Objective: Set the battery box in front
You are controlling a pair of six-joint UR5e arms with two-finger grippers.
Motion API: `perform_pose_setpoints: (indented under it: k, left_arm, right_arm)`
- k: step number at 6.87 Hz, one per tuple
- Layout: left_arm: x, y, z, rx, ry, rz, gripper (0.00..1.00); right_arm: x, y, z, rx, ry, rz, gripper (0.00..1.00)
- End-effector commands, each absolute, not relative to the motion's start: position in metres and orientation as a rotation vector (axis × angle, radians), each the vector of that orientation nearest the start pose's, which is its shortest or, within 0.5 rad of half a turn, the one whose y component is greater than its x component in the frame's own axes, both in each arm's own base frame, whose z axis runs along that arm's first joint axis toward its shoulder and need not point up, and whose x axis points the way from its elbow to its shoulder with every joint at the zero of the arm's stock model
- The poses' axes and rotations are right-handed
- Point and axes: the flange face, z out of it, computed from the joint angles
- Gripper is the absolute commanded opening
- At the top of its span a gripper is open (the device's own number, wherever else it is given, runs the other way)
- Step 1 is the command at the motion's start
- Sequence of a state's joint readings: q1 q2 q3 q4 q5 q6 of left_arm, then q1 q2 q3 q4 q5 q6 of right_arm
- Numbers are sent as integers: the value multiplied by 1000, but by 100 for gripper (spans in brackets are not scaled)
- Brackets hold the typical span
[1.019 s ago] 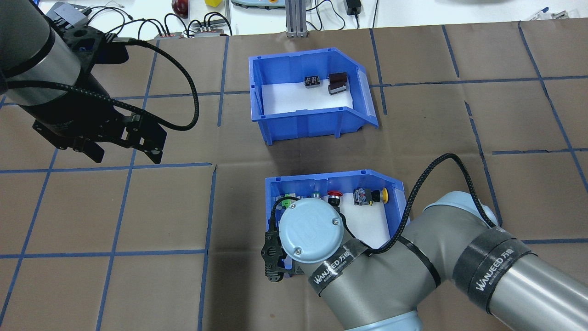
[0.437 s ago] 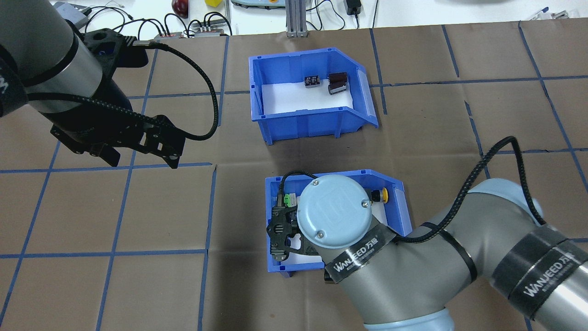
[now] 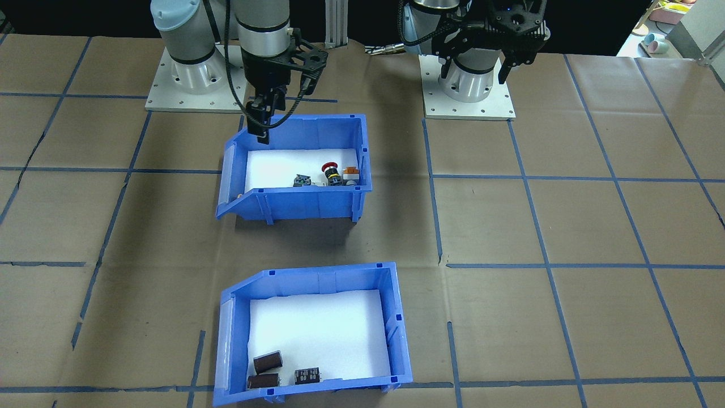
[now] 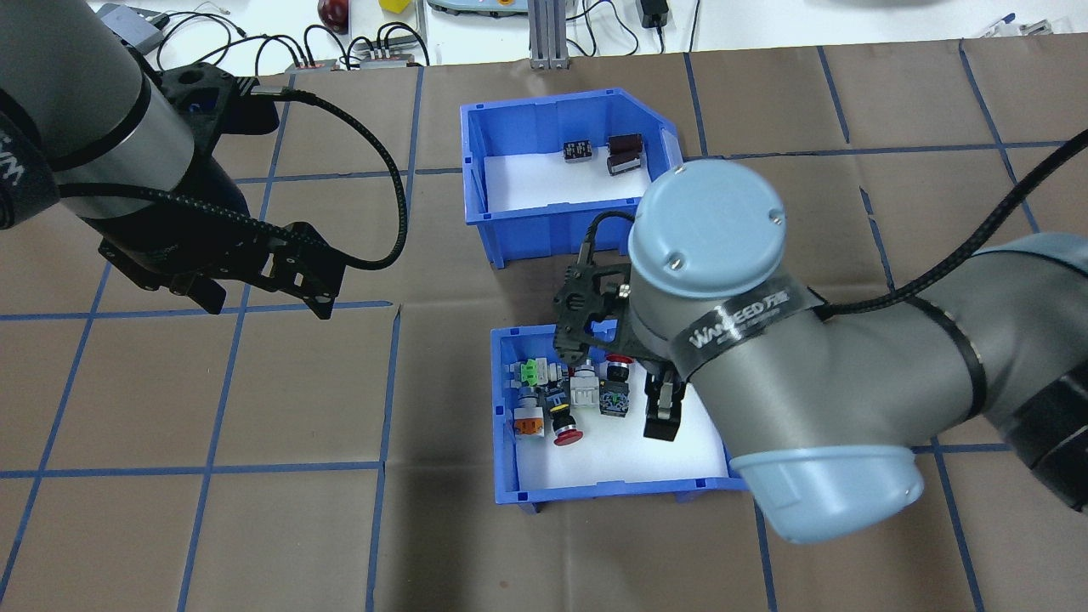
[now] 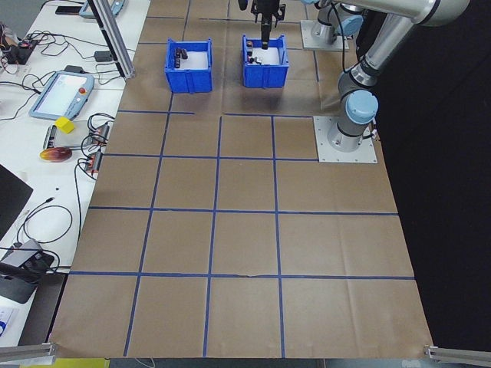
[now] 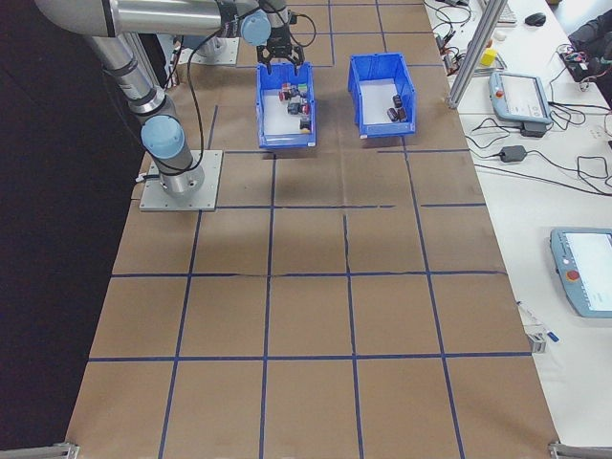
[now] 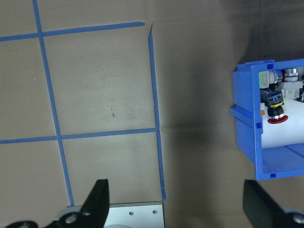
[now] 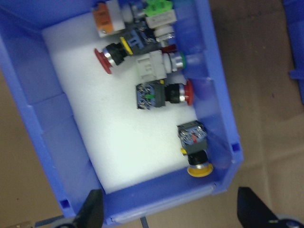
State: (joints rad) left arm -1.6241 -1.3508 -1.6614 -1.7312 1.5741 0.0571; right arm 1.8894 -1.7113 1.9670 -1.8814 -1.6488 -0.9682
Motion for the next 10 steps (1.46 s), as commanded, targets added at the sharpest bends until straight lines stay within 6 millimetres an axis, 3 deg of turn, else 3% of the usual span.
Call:
perform_pose_setpoints:
  k: [1,4,5,6,8,10]
  left_arm:
    - [-154,-386,527,238,3128,22,100]
    - [-153,-387,526,324,3121,20,100]
    - [-146,-387,528,298,3125,12,100]
    - [-130,-392,529,244,3133,12,100]
    - [-128,-391,530,229,3131,8,100]
    - [-126,-386,534,223,3125,1,100]
  right_arm:
    - [172,-413,403,-1605,2796,-65,100]
    - [113,-441,424,-831,3079,-164,100]
    - [100,-448,439,-430,3154,-218,100]
    - [98,-450,454,-269,3170,-245,100]
    - [100,-450,486,108,3155,-145,100]
    - [103,-454,489,172,3151,-92,100]
